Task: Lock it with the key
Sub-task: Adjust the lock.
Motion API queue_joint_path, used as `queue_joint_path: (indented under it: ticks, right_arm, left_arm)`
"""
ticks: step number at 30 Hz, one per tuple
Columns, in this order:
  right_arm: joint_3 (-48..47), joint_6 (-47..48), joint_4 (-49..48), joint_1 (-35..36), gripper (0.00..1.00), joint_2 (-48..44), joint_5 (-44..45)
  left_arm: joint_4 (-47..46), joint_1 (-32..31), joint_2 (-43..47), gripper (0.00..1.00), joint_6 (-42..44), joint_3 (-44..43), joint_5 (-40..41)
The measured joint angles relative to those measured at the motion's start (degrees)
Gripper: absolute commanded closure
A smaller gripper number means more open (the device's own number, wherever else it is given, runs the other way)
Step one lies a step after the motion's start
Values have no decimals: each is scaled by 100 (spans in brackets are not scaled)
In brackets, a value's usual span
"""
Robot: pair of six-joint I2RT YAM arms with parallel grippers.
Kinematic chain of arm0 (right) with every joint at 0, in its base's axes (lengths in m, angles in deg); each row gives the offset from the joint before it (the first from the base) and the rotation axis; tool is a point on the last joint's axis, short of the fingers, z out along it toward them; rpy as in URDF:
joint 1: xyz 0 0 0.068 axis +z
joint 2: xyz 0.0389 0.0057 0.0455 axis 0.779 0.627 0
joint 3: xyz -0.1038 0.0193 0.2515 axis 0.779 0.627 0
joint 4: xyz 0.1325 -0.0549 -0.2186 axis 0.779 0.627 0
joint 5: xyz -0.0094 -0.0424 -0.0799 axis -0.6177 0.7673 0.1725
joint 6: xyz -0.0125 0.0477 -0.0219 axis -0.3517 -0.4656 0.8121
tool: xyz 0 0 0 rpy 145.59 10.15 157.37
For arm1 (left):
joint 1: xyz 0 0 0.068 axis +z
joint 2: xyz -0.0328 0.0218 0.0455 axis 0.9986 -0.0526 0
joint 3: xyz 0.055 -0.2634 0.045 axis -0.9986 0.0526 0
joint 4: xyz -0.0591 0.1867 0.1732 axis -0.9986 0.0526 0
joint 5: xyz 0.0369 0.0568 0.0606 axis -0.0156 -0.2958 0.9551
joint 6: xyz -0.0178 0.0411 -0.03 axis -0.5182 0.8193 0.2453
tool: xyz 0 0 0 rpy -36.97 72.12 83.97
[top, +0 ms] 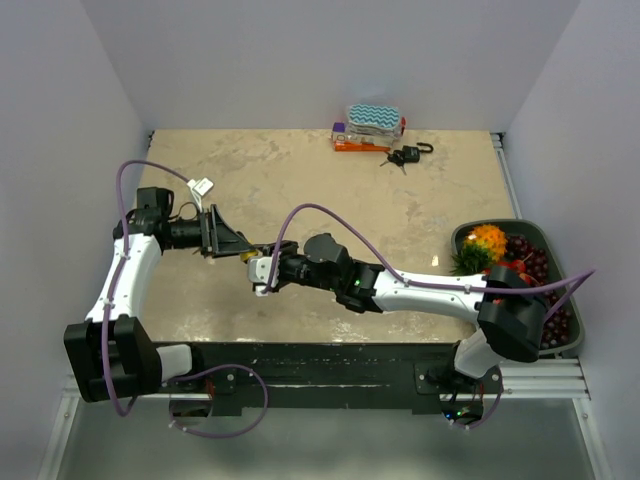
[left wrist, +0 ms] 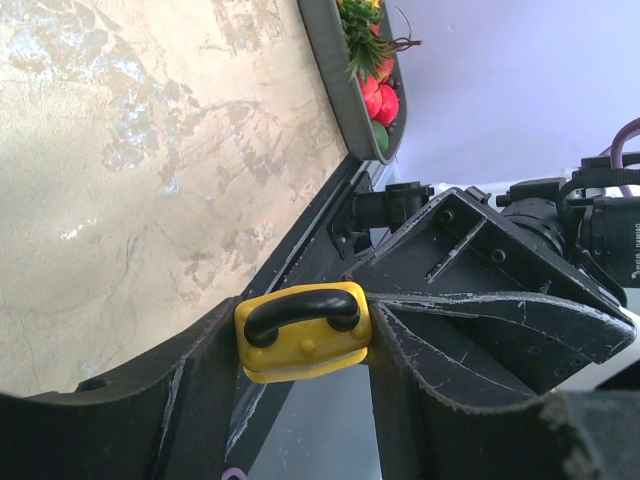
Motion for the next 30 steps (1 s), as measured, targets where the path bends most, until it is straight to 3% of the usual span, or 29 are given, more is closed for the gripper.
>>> queue_joint_path:
  ticks: [6,15,21,30]
  right_arm:
    - [0,-35,-20,-2,60,-2,-13]
    - [269,297,-181,-98,55,-116,-232]
    - [546,527,-109,-177,41,-634,-616]
    - [603,654,-17,-236,33,-846,-750]
  left_arm:
    - [-50,0,-42,100,-20,2,-44]
    - [120,-44,-247,100,90,0,-219]
    - [345,-240,-245,100,70,0,-595]
    - [570,-282,-221,100,63,2,-817]
